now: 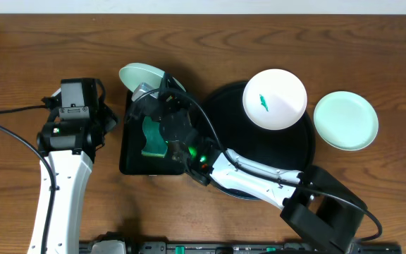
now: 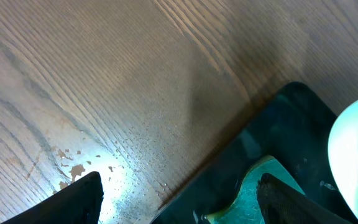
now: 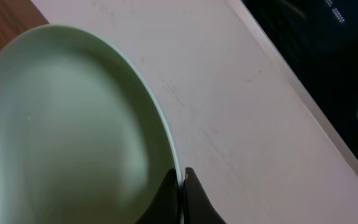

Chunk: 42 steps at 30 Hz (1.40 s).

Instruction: Clean dirty plates on tray and stack at the side

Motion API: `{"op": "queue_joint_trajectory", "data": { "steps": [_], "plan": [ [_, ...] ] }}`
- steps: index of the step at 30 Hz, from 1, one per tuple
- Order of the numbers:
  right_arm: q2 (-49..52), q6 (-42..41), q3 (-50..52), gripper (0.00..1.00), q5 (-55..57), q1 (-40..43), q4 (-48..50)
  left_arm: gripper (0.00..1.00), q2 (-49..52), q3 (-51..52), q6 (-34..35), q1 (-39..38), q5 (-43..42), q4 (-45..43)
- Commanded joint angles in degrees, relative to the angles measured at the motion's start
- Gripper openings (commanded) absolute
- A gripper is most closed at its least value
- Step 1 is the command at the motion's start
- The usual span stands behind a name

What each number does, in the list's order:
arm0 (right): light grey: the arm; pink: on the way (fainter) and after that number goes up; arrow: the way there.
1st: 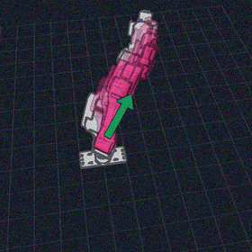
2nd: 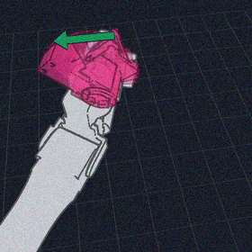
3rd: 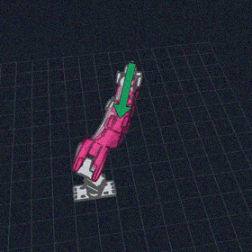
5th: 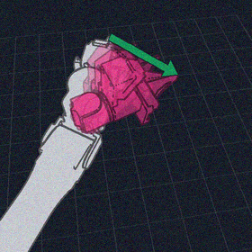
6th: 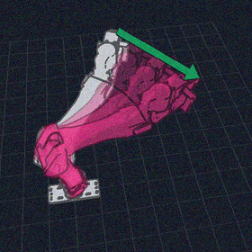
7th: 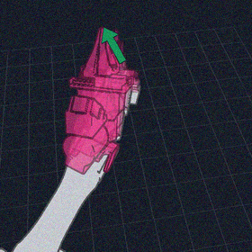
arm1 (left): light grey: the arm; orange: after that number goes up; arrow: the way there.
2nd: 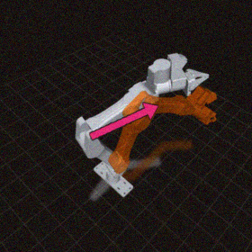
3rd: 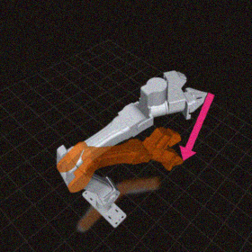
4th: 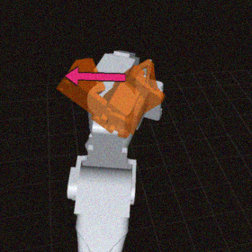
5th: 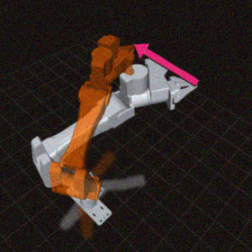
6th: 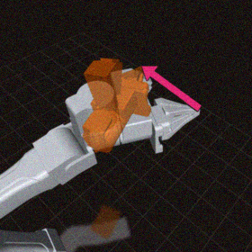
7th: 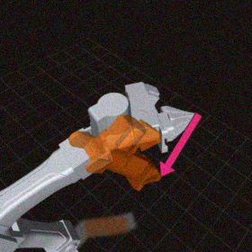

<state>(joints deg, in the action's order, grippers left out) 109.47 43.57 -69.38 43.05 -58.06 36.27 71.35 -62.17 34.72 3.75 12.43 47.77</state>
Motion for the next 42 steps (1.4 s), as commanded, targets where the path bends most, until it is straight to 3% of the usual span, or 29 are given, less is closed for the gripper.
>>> {"op": "queue_joint_trajectory", "data": {
  "steps": [1,42],
  "plan": [
    [-0.1,0.3,-1.0,0.01,0.7,-0.5,0.4,0.80,-0.2,0.1,0.1,0.3,1.1,0.2],
    [-0.1,0.0,-1.0,0.01,2.3,-0.1,0.4,0.80,-0.2,0.1,0.1,0.3,1.1,0.2]
  ]
}}
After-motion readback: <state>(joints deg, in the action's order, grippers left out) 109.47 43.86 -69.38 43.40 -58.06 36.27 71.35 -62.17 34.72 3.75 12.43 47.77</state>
